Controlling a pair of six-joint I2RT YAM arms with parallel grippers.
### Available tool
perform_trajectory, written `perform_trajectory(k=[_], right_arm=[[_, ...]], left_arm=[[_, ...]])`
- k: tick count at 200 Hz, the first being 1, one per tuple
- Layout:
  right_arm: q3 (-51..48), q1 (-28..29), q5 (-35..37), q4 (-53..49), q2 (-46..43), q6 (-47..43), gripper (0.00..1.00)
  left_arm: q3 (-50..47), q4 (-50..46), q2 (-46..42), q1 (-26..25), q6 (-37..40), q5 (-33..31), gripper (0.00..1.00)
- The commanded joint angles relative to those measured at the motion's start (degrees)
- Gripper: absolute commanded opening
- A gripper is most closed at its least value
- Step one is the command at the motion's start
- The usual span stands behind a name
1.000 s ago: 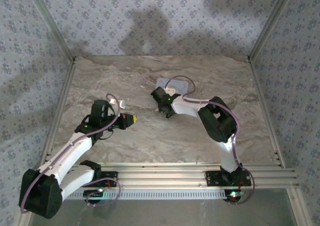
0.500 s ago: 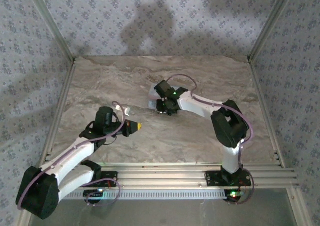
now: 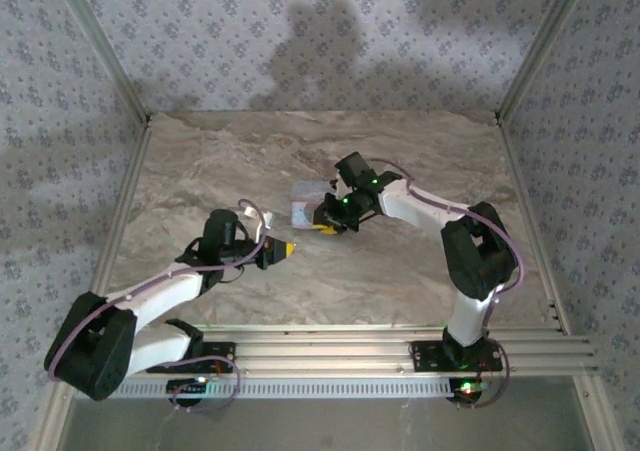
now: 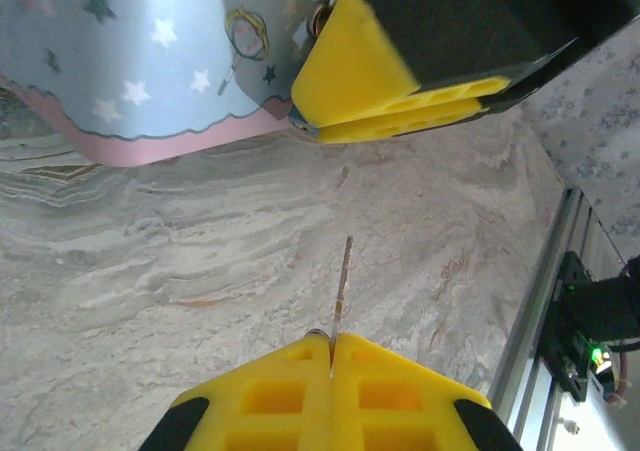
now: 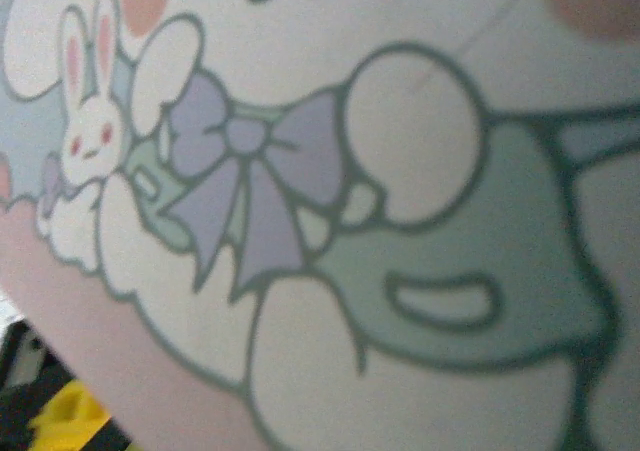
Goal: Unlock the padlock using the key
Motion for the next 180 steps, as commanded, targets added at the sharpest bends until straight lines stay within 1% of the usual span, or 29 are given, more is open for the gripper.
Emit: perform_trajectory(k=[1,31,64,139,180], right_arm=[[0.68,-1.11,-10.59,3.18,-2.99,1.69,0.00],[2.23,-2.99,-16.50,0.99,-3.09,-1.13,0.00],[3.51,-4.56,-20.03,-1.62,-3.49,-3.50,0.00],[3.83,-5.15,-19.66,-1.69,-3.44,-2.71,0.00],[3.98,-4.92,-19.40,-1.41,-3.53,-2.07,0.00]], left_arm=[[2.78,4.08,1.72,-0.57,1.98,4.17,0.00],[4.53,2.97,4.53,-0.57,4.28,5.75,0.00],[6.05,2.67,6.08,-0.57,4.74,6.45,0.00],[8.39,2.16,7.68,-1.10,5.73,4.18,0.00],[9.27,0.96,7.10,-2.90,7.12,0.62,0.00]])
